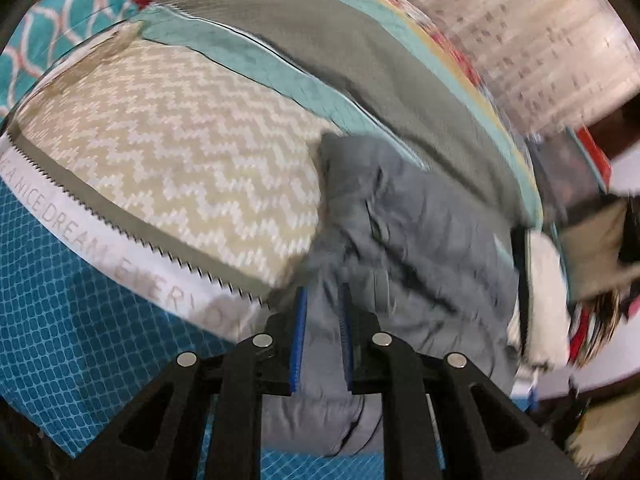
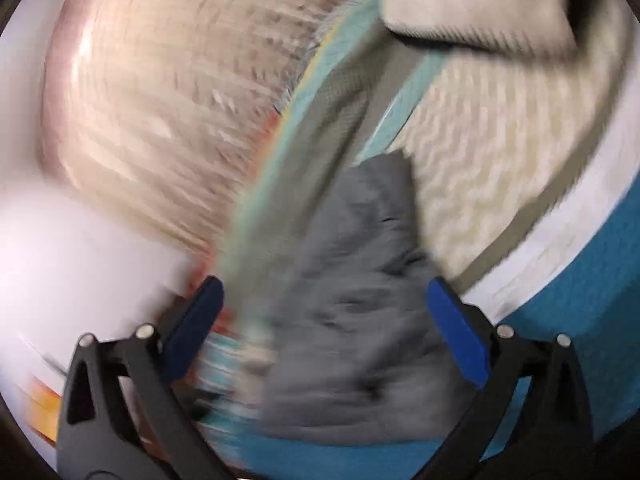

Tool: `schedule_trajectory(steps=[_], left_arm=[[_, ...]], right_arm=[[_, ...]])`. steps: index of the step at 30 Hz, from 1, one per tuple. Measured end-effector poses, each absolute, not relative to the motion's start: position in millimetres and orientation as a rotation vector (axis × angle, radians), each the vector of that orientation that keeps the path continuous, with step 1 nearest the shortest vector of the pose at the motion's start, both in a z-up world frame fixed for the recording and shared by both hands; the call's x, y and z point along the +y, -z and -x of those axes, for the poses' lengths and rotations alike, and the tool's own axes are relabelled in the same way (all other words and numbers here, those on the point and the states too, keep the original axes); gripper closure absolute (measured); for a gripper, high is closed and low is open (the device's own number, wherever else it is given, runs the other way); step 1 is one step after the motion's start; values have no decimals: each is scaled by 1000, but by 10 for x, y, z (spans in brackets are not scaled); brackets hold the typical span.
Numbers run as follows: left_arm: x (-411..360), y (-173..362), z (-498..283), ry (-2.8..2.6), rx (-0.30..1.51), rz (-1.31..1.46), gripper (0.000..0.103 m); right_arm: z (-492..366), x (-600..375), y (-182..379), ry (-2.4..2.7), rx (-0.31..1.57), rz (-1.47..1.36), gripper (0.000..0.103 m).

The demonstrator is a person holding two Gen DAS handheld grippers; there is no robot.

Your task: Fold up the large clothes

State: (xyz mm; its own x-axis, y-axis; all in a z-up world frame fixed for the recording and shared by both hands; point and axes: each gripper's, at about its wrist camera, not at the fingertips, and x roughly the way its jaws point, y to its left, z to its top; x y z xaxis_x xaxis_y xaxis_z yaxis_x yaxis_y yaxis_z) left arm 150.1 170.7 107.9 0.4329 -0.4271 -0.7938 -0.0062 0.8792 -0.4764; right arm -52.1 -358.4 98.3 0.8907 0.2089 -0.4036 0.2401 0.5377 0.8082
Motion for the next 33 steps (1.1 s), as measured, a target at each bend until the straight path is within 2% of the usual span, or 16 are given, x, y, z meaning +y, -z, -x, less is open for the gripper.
schedule_trajectory(steps=[3, 4, 7, 8, 10, 13, 15, 19, 21, 22, 23, 26, 28, 31, 33], left_arm=[[1529, -948, -1329, 317, 1116, 345, 44], [1476, -905, -1294, 317, 1123, 310, 42], [1267, -780, -1205, 266, 1120, 163, 42], [1210, -724, -1191, 228, 1130, 100, 43], [1155, -567, -1165, 165, 1190, 38, 59], [1227, -406, -1056, 114, 1240, 43, 60], [1320, -317, -970, 90, 1248, 41, 60], [1416, -305, -915, 112, 1225, 60, 60], [1490, -425, -882, 110, 1201, 87, 60], [1486, -504, -857, 107, 1181, 99, 60], [1543, -643, -806, 107, 1135, 122, 60], [1709, -1082, -629, 142, 968, 222, 60], [1676, -1315, -561, 188, 873, 270, 60], [1269, -1451, -606, 328, 831, 198, 60], [889, -1352, -645, 409, 841, 76, 60]], right_arm=[[356, -3334, -1025, 67, 612, -764, 5], [309, -3280, -1008, 67, 631, -725, 8], [23, -3034, -959, 61, 689, -583, 40], [-71, -2938, -921, 37, 703, -549, 50], [-173, -2821, -836, -14, 730, -511, 58], [-386, -2646, -474, 41, 870, -438, 64], [-388, -2632, -154, 29, 965, -512, 64], [-199, -2505, -255, 47, 900, -391, 63], [-60, -2482, -443, 87, 839, -354, 52], [28, -2470, -563, 97, 782, -345, 42], [148, -2454, -714, 101, 716, -335, 37], [253, -2304, -1002, 58, 631, -292, 36], [157, -2095, -1111, -20, 638, -272, 37], [-147, -1631, -1143, -150, 670, -239, 41], [-365, -1345, -1075, -228, 708, -240, 41]])
